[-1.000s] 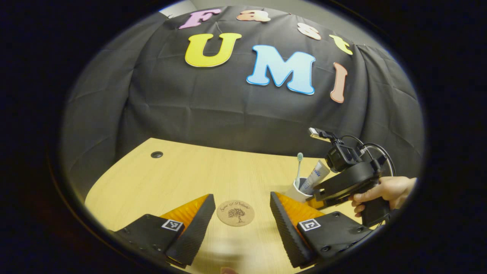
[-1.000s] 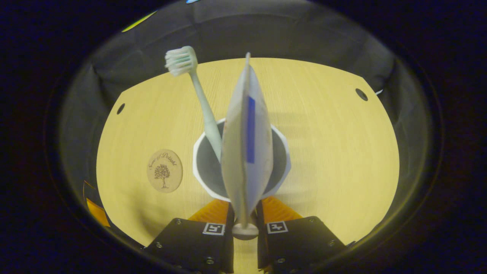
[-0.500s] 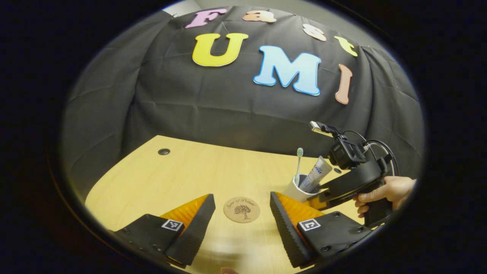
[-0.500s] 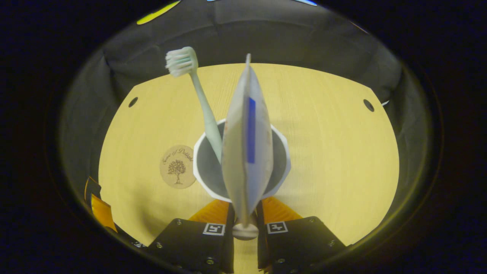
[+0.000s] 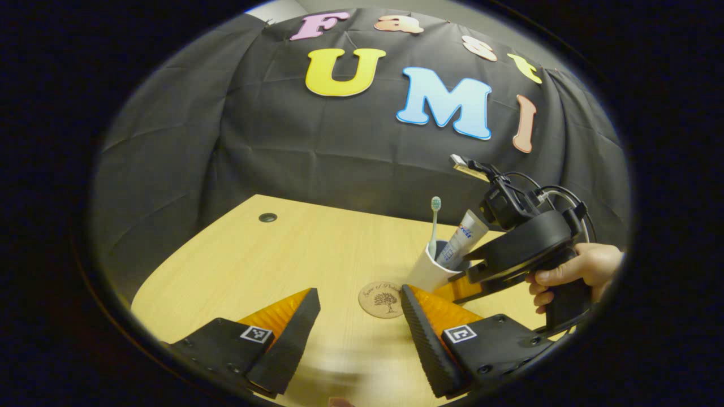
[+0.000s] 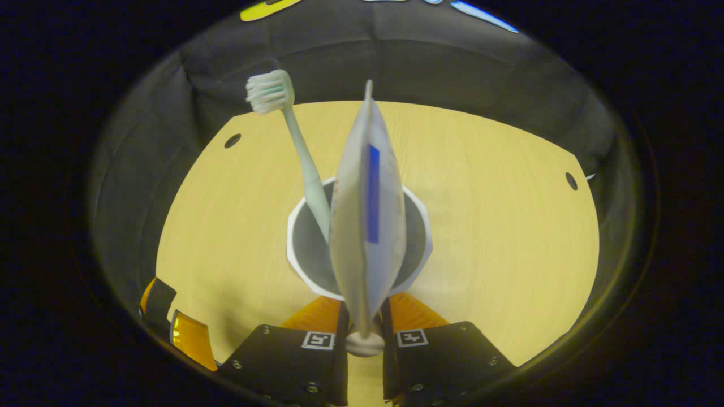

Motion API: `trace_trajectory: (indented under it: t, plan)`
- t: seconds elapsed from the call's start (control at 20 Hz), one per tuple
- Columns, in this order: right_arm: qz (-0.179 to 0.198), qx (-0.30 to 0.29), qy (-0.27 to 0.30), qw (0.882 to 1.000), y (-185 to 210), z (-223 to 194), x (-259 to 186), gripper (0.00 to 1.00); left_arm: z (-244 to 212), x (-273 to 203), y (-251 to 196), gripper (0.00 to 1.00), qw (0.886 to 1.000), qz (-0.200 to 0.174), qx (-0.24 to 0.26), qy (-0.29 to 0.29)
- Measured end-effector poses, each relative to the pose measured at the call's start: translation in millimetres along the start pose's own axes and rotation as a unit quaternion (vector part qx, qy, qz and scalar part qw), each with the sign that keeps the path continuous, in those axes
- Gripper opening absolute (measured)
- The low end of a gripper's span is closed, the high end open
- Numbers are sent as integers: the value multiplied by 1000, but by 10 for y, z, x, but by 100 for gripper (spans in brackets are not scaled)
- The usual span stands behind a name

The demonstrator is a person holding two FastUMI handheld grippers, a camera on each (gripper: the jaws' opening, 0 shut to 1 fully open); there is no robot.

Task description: Put the toothbrush and toothpaste on the desktop into the cup, then pick up the cup and place it on the coaster on the desktop.

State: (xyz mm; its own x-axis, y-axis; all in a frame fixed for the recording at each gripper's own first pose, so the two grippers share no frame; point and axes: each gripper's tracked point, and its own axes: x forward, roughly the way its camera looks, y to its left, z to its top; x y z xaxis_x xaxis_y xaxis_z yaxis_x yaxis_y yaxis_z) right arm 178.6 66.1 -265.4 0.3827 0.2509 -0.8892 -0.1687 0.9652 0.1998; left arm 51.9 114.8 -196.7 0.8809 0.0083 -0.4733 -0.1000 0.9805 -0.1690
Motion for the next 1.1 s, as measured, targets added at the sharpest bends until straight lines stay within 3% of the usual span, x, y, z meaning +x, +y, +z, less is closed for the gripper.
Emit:
trace_trajectory:
  t: [0.1,0.15,1.1]
  plan:
    - [3,-8,7,1000,-2,27,90,25,10,-42,73,89,1000,2,-1,-4]
    - [4,-11,10,1000,32,27,110,25,27,-66,104,94,1000,3,-1,-8]
    - [-9,-57,40,998,125,158,187,28,51,-114,370,94,1000,3,2,-2]
